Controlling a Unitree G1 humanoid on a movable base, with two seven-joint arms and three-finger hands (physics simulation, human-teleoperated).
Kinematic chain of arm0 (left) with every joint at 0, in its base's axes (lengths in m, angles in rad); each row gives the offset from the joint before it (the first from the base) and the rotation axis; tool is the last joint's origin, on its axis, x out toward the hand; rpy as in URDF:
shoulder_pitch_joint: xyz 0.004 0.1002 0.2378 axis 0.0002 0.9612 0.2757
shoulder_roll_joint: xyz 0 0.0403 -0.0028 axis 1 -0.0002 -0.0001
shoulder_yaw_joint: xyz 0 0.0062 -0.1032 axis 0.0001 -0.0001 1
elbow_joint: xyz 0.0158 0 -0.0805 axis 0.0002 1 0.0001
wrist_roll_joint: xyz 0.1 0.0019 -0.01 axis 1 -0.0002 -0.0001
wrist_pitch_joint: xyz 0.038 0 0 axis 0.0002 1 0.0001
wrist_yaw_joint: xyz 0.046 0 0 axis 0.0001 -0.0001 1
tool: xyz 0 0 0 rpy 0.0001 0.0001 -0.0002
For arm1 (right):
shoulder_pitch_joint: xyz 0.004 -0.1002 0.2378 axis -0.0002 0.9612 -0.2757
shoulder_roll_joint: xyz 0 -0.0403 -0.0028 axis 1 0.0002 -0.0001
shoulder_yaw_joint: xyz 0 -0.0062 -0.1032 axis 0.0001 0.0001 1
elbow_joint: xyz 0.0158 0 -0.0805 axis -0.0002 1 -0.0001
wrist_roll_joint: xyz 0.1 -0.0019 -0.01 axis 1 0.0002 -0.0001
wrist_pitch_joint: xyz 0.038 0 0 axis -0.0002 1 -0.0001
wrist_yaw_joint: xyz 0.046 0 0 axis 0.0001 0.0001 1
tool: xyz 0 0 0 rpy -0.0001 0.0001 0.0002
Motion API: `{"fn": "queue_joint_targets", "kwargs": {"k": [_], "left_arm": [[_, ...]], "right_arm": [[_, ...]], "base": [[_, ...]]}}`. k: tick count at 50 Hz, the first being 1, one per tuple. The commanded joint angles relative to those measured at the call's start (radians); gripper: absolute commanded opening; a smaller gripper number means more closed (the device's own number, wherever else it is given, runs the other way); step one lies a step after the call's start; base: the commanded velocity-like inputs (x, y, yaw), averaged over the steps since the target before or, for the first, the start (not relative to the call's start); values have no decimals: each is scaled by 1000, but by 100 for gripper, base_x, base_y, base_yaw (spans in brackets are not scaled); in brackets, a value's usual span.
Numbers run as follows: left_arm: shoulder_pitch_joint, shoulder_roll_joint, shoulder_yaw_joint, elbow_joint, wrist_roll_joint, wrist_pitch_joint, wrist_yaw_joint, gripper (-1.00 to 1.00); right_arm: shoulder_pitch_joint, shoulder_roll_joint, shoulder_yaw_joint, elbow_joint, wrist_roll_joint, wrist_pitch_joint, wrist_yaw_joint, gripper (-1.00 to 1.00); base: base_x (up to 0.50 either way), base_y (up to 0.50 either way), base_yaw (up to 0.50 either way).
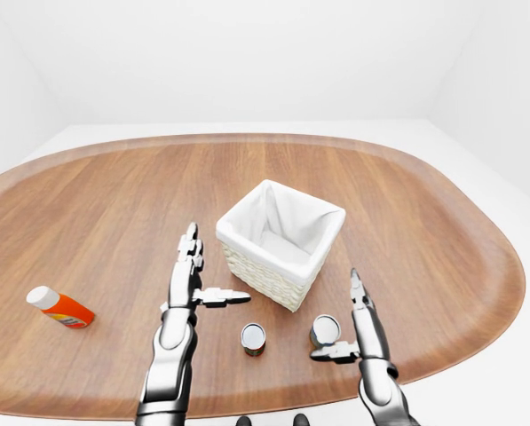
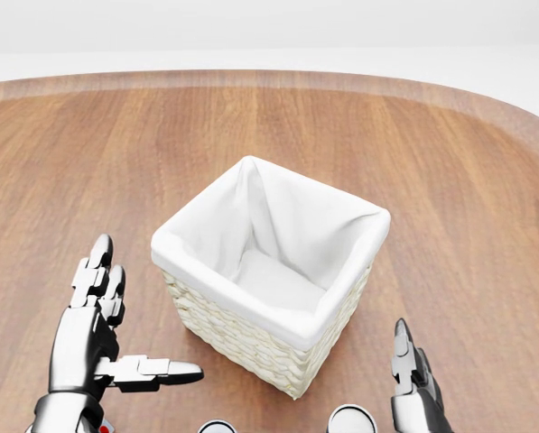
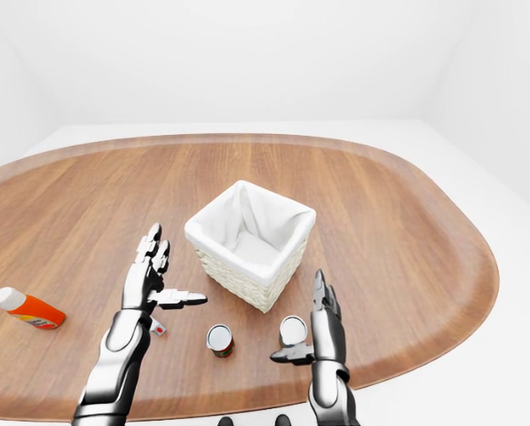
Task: Pick up the alphabet soup and the cream cheese box, and put them in the basket.
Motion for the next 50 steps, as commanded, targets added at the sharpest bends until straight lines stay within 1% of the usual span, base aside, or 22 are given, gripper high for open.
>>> {"fn": "queue_joint_targets", "kwargs": {"k": [1, 3, 6, 8, 10, 12, 14, 16, 18, 20, 21, 22, 23, 24, 25, 26, 27, 28, 32, 37, 47, 50], "left_arm": [[5, 0, 2, -9, -6, 2, -4, 100], [4, 0, 3, -8, -7, 2, -4, 100], [3, 0, 3, -4, -8, 0, -5, 100], [5, 0, 3, -10, -9, 4, -4, 100], [2, 0, 4, -5, -11, 3, -5, 100], [2, 0, 3, -4, -10, 2, -4, 100], [2, 0, 3, -5, -10, 4, -3, 100], [1, 0, 3, -6, -10, 5, -3, 100], [-1, 0, 4, -1, -12, 2, -3, 100], [-1, 0, 4, -4, -13, 5, -3, 100], [0, 0, 4, -5, -12, 5, -2, 100], [-1, 0, 4, -2, -13, 4, -2, 100], [-1, 0, 3, -4, -13, 6, -2, 100], [-2, 0, 4, 0, -13, 4, -2, 100], [-4, 0, 4, 3, -15, 2, -3, 100], [-5, 0, 5, 6, -16, 2, -3, 100], [-4, 0, 4, 6, -16, 2, -3, 100], [-4, 0, 4, 3, -16, 5, -2, 100], [-1, 0, 5, -8, -18, 12, -2, 100], [-2, 1, 5, -5, -18, 9, -3, 100], [-1, 1, 4, -5, -15, 8, -1, 100], [-1, 1, 4, -4, -14, 6, -1, 100]], "right_arm": [[-114, 22, -10, 220, -15, 0, -5, 100], [-142, 28, -19, 284, 1, -1, -5, 100], [-165, 31, -27, 354, 13, -14, -6, 100], [-188, 34, -37, 405, 19, -6, -8, 100], [-202, 33, -44, 436, 23, -18, -13, 100], [-223, 34, -52, 474, 33, -16, -7, 100], [-239, 35, -56, 509, 38, -23, -7, 100], [-258, 36, -62, 550, 45, -24, -6, 100], [-286, 42, -70, 635, 70, -13, 16, 100], [-288, 40, -62, 655, 57, -29, -4, 100], [-291, 44, -62, 672, 62, 0, 16, 100], [-296, 43, -60, 690, 49, 0, -1, 100], [-294, 44, -60, 692, 56, 0, 9, 96], [-289, 47, -61, 690, 65, 0, 27, 65], [-281, 45, -52, 689, 52, 0, 27, 26], [-276, 46, -50, 686, 51, 0, 24, -6], [-273, 47, -52, 681, 62, 0, 47, -91], [-276, 46, -51, 685, 61, 0, 44, -100], [-262, 51, -45, 666, 81, 0, 97, -100], [-231, 48, -30, 604, 70, 0, 95, -100], [-168, 40, 2, 485, 16, 0, 39, -100], [-132, 36, 3, 374, 9, 0, 30, -100]], "base": [[0, 0, 0], [0, 0, 0], [0, 0, 0], [0, 0, 0], [0, 0, 0], [0, 0, 0], [0, 0, 0], [0, 0, 0], [0, 0, 0], [0, 0, 0], [0, 0, 0], [0, 0, 0], [0, 0, 0], [0, 0, 0], [0, 0, 0], [0, 0, 0], [0, 0, 0], [0, 0, 0], [0, 0, 0], [0, 0, 0], [0, 0, 0], [0, 0, 0]]}}
